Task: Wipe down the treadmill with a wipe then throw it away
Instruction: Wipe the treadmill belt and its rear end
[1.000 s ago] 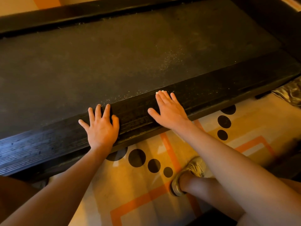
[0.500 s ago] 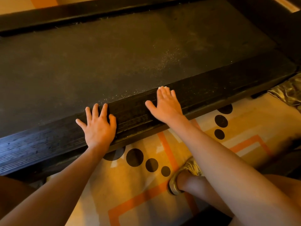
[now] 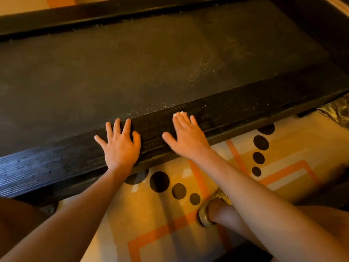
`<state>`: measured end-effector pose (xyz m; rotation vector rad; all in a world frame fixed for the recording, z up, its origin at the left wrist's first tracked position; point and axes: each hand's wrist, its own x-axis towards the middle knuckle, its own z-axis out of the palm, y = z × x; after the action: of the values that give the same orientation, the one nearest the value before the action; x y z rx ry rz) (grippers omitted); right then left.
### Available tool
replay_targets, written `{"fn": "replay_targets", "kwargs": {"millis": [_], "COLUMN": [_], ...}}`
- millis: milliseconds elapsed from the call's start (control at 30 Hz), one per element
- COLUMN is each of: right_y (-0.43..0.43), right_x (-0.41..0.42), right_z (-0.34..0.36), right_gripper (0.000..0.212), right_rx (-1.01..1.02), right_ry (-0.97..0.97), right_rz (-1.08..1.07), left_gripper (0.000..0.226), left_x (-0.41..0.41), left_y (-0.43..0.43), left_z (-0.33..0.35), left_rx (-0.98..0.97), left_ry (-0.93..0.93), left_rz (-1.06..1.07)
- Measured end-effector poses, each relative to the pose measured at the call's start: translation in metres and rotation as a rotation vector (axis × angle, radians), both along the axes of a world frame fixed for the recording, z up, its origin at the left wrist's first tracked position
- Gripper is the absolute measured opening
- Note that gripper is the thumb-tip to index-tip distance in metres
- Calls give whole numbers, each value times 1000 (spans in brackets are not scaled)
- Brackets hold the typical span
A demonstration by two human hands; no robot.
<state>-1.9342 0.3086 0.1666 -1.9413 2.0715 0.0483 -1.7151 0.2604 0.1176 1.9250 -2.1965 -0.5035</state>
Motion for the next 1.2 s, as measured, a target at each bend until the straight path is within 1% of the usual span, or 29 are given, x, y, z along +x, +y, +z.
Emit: {"fn": "replay_targets", "kwargs": {"millis": [67,200,300,433,567,667,767,933,1033,1133,1200], "right_y": [14,-17,-37,-5,7,7,10,6,7,-3,-16], "right_x": [12,-7,-12,4,-6,-5,-2,-15,-36,-65,-78], "right_z": [-5,0,4,13,14,9,2,8,6,3,3], "right_gripper": [79,72,67,65,63,64,64,63,64,65,66], "right_rx": [1,-14,34,112,151,121,66,49,8,-31,-43], "right_ry": [4,17,55,59,30,12,4,17,1,35,44], "right_rz": [43,-31,-73,-19,10,31,48,49,-1,-65,-98], "left_gripper": [56,55,54,53,52,53,53,54,56,54,54], "left_x": [-2,-2,-2,0,-2,2,4,-33,-63,-92,-109], "left_y": [0,0,-1,0,1,3,6,5,16,29,32], "left_z": [0,-2,-3,-3,-5,-5,-2,20,23,22,20], "left_rx": [2,4,-8,-21,-31,-57,-53,70,76,42,32], "left_ry": [-4,-4,18,41,69,58,7,28,14,-16,0], "left_rz": [1,2,7,14,18,24,22,137,76,-10,5]}}
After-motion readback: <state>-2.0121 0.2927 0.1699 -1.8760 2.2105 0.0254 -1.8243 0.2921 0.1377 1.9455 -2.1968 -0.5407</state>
